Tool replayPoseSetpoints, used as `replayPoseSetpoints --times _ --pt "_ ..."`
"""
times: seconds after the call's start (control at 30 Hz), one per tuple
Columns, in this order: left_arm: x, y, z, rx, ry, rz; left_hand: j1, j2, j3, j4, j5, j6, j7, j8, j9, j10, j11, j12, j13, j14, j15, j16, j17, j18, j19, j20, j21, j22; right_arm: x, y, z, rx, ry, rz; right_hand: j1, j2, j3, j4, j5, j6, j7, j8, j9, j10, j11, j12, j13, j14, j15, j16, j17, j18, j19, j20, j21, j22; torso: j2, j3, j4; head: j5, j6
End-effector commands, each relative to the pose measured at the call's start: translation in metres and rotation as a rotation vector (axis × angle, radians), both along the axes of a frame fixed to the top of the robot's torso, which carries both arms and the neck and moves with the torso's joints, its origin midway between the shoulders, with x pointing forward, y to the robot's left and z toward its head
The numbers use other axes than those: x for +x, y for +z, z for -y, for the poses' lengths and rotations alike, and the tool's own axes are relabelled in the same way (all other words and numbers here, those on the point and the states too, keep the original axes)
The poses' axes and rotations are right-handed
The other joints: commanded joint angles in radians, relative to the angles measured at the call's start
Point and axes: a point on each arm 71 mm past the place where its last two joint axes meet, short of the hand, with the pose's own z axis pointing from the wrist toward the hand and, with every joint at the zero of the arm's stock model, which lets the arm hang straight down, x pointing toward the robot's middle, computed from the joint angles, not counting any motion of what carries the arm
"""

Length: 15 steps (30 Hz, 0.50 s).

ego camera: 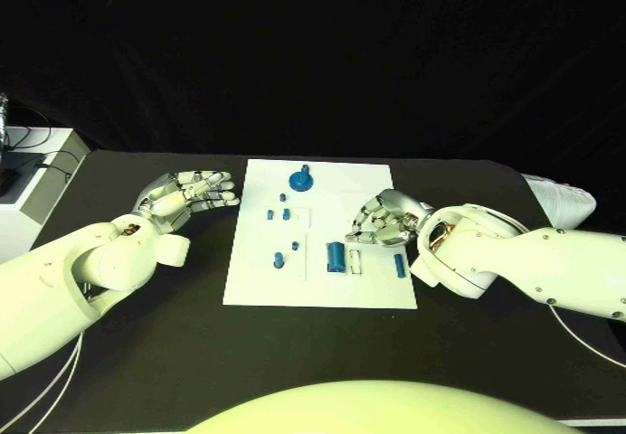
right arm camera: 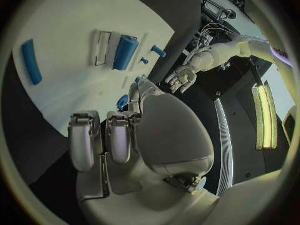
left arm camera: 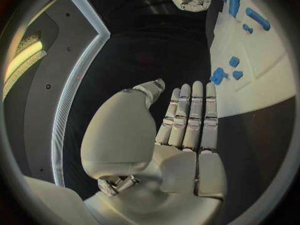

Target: Assemble the parts on the task board

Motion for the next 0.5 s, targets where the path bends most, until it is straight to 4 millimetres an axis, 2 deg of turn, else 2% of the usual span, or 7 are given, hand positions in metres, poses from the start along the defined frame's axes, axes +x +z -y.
replayPoseSetpoints --times 0.03,0.17,0.3,0.5 --pt "-0.001 0.001 0.002 -0.016 -0.014 0.007 -0.001 0.008 -0.002 0.005 0.002 0.003 -0.001 0.003 -0.001 -0.001 0.000 -0.004 0.002 0.006 -0.002 -0.005 0.001 0.012 0.008 0.001 -0.002 -0.001 -0.005 -0.006 0.002 -0.016 0.066 -0.102 -0.014 0.000 0.008 -0.001 -0.004 -0.002 0.005 -0.006 -0.003 0.105 0.007 -0.001 0.263 0.099 0.006 0.001 0.243 -0.005 0.096 0.007 -0.005 0.251 0.001 0.0007 -0.0006 -0.004 0.001" --pt "-0.001 0.000 0.002 -0.016 -0.014 0.006 -0.001 0.008 -0.002 0.005 0.002 0.003 -0.001 0.003 -0.001 -0.001 0.000 -0.004 0.002 0.006 -0.002 -0.005 0.001 0.012 0.008 0.001 -0.002 -0.001 -0.008 -0.008 0.003 -0.051 0.095 -0.123 -0.028 -0.019 0.008 -0.002 -0.003 0.012 0.005 -0.006 -0.006 0.105 0.009 -0.001 0.263 0.099 0.009 0.000 0.242 -0.005 0.096 0.010 -0.004 0.252 0.001 0.0010 0.0003 -0.006 0.002" --pt "-0.001 0.000 0.003 -0.017 -0.016 0.004 -0.001 0.008 -0.002 0.005 0.002 0.003 -0.001 0.003 -0.001 -0.001 0.000 -0.004 0.002 0.006 -0.002 -0.005 0.001 0.012 0.008 0.001 -0.002 -0.001 -0.011 -0.009 -0.004 -0.092 0.127 -0.116 -0.023 -0.035 0.016 -0.004 -0.008 0.041 -0.006 0.010 -0.002 0.105 0.001 -0.001 0.263 0.100 0.004 0.001 0.244 -0.006 0.097 0.009 0.001 0.253 0.001 0.0010 0.0025 -0.006 0.000" --pt "-0.002 -0.001 0.002 -0.016 -0.016 0.003 0.001 0.008 -0.004 0.007 0.001 0.004 -0.001 0.003 -0.002 -0.001 0.000 -0.004 0.002 0.008 -0.002 -0.008 0.005 0.012 0.010 0.001 -0.005 -0.004 -0.017 -0.015 -0.013 -0.122 0.128 -0.088 -0.019 -0.045 0.027 -0.004 -0.010 0.060 -0.017 0.032 0.009 0.105 -0.008 -0.001 0.263 0.100 -0.004 0.002 0.246 -0.007 0.098 0.004 0.005 0.254 0.002 -0.0002 0.0020 -0.005 -0.002"
